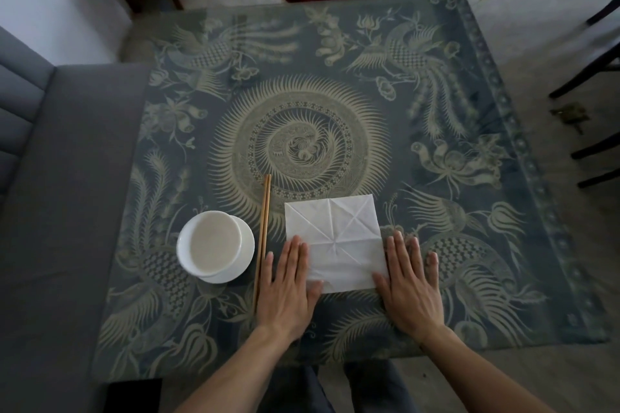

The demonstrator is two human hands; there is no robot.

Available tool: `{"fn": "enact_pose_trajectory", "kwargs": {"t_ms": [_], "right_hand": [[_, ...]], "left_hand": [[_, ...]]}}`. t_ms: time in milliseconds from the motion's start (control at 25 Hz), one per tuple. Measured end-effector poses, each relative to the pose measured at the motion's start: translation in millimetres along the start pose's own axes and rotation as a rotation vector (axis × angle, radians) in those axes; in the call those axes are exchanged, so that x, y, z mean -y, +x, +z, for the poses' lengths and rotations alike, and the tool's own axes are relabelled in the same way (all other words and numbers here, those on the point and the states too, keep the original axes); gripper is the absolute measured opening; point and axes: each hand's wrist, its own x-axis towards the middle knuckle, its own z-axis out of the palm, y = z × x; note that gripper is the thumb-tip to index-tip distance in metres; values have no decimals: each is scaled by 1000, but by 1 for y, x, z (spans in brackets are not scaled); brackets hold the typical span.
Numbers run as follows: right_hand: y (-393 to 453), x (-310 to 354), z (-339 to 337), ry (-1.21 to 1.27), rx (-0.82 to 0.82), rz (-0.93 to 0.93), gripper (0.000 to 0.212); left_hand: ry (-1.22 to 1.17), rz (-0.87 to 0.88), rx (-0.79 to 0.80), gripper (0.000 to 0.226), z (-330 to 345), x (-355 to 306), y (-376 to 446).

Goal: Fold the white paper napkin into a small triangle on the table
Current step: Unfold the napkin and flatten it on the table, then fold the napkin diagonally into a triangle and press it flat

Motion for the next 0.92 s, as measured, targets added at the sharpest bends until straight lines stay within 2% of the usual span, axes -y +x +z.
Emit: {"fn": "enact_pose_trajectory", "kwargs": {"t_ms": [240,400,560,640,720,840,920], "right_hand": [[-3,-2,-3,1,7,-5,70],[1,2,-10,50,-20,-82,68],[17,9,-17,79,-38,-67,68],[25,12,-21,35,-36,-114,68],[31,15,-23,-4,-30,-155,68],[41,18,-24,27,-20,-45,72],[44,20,-28,36,-6,-45,74]], "left_hand": [[-13,38,-6,74,-2,6,3],[-121,43,-147,65,-17,8,21],[-208,-57,-261,49,-49,19,72],[-218,-153,-212,43,-64,29,98],[-223,-169,-168,41,-76,36,120],[-275,4,-79,41,-92,33,144],[-302,135,18,41,-100,18,157]]}}
